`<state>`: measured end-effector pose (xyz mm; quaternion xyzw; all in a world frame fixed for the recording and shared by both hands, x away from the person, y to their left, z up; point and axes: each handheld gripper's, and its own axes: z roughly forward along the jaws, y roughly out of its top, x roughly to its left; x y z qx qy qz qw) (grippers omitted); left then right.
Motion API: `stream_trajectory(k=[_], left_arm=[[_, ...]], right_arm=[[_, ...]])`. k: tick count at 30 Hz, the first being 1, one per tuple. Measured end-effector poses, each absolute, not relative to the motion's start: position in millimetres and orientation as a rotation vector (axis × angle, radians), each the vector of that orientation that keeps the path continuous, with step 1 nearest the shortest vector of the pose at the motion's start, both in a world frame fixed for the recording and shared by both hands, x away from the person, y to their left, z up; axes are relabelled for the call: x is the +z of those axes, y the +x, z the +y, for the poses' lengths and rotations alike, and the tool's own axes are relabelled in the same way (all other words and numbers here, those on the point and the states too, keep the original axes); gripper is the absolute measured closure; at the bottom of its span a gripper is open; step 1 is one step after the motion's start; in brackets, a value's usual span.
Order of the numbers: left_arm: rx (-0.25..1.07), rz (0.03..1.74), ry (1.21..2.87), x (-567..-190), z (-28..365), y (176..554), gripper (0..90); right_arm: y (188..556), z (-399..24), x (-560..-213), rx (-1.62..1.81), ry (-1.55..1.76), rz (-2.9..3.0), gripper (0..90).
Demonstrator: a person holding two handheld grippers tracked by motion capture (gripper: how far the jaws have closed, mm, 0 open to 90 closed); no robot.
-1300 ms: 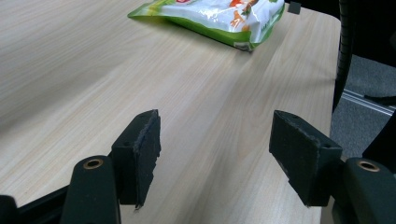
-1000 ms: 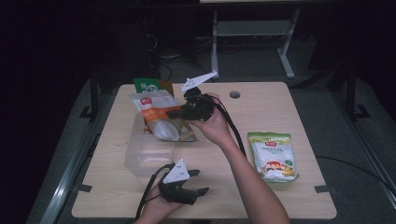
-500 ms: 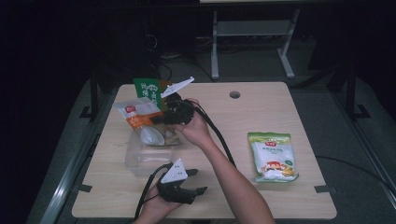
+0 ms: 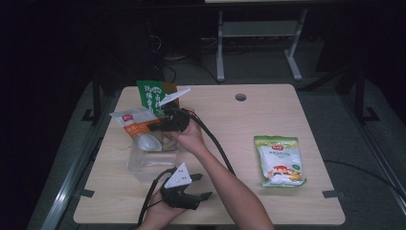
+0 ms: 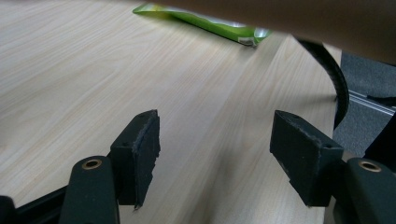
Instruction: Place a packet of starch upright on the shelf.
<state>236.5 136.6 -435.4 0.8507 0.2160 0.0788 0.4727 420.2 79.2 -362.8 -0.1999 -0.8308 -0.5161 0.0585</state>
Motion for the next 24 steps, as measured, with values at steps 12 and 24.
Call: stream_trajectory(k=[12, 24], left_arm=[[0.187, 0.527, 2.087, -436.1, 134.2, 235.2, 33.0], [0.180, 0.525, 2.100, -437.5, 132.5, 235.0, 33.0]], right_arm=[[412.2, 70.5, -371.8, -1.500, -0.602, -2.596, 83.0], [405.9, 59.5, -370.2, -1.419, -0.541, -2.670, 89.2]])
